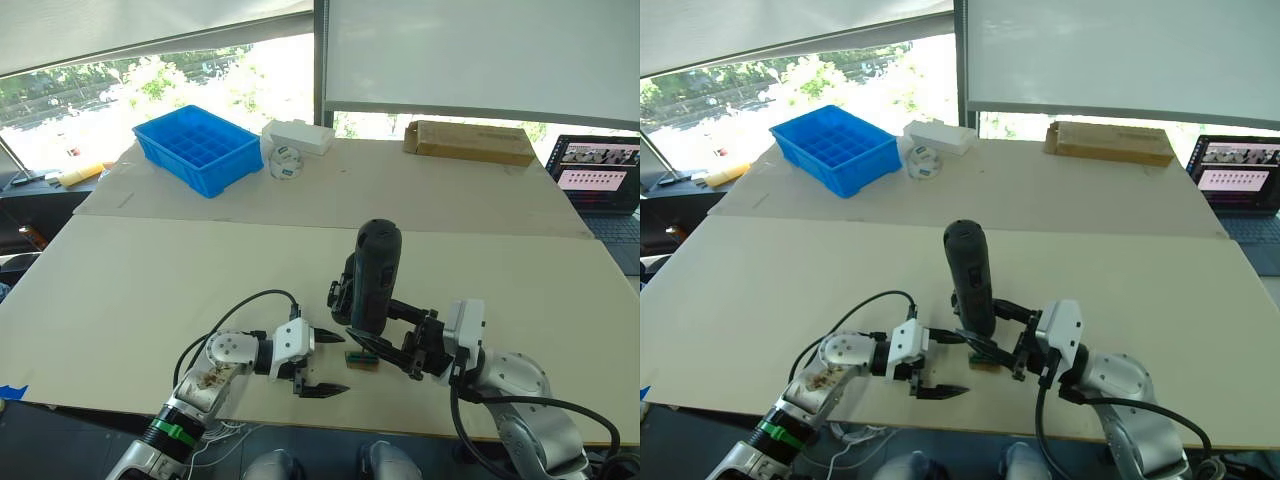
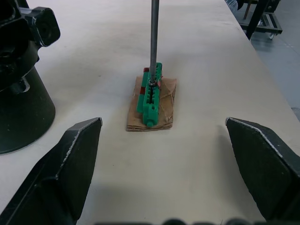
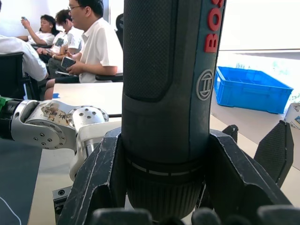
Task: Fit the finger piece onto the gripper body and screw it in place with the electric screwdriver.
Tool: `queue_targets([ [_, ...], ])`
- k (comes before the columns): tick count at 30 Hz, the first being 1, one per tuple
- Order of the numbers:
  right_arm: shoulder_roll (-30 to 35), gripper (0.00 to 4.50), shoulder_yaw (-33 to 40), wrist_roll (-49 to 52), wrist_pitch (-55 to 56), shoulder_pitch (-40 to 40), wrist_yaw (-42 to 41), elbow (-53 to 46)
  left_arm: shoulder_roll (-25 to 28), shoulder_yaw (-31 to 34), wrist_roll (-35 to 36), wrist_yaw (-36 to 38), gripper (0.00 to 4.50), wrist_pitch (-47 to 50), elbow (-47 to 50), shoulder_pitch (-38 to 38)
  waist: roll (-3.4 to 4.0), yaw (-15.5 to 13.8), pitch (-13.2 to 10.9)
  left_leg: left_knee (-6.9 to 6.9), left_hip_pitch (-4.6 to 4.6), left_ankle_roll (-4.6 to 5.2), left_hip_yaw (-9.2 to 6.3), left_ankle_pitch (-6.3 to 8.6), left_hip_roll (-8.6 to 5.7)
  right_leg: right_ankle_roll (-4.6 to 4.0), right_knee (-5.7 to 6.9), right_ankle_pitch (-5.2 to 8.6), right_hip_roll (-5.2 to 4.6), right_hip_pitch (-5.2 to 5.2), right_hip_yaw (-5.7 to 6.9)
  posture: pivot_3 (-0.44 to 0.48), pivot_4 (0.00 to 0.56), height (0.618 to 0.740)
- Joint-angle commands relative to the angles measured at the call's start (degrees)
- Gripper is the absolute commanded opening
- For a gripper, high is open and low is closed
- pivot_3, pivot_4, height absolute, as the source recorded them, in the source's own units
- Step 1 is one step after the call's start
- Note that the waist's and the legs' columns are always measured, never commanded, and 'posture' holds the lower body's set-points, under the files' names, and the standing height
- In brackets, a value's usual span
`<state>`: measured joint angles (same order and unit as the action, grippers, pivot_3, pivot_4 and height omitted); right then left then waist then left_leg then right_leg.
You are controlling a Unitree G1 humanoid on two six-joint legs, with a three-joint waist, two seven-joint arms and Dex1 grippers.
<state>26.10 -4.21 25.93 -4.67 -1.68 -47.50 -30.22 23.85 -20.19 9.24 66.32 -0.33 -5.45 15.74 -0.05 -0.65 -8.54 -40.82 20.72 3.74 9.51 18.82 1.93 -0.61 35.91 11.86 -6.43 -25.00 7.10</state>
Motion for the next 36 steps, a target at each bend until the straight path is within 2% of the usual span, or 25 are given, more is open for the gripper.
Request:
queue_targets([
  [1,0.87,1.92,-0.47,-0.63,-0.15,-0.82,0.05,-0.57,0.67,-1.48,-1.50,-0.05,4.46,1.46,-2.45,-1.65,0.00,0.00,0.00,0.00,0.00,0.00,0.00,0.00,0.00,0.00,0.00,0.00,0.00,0.00,0.00,0.000,0.150,0.740],
  [36,1.50,1.92,-1.84,-1.24,-0.69,0.08,1.42,-1.03,1.48,-1.18,-1.44,0.48,4.46,0.78,-2.87,-1.67,-0.05,0.06,0.08,0.01,-0.17,0.01,0.00,0.01,0.01,0.00,-0.01,0.00,-0.09,0.13,-0.03,0.000,0.150,0.740],
])
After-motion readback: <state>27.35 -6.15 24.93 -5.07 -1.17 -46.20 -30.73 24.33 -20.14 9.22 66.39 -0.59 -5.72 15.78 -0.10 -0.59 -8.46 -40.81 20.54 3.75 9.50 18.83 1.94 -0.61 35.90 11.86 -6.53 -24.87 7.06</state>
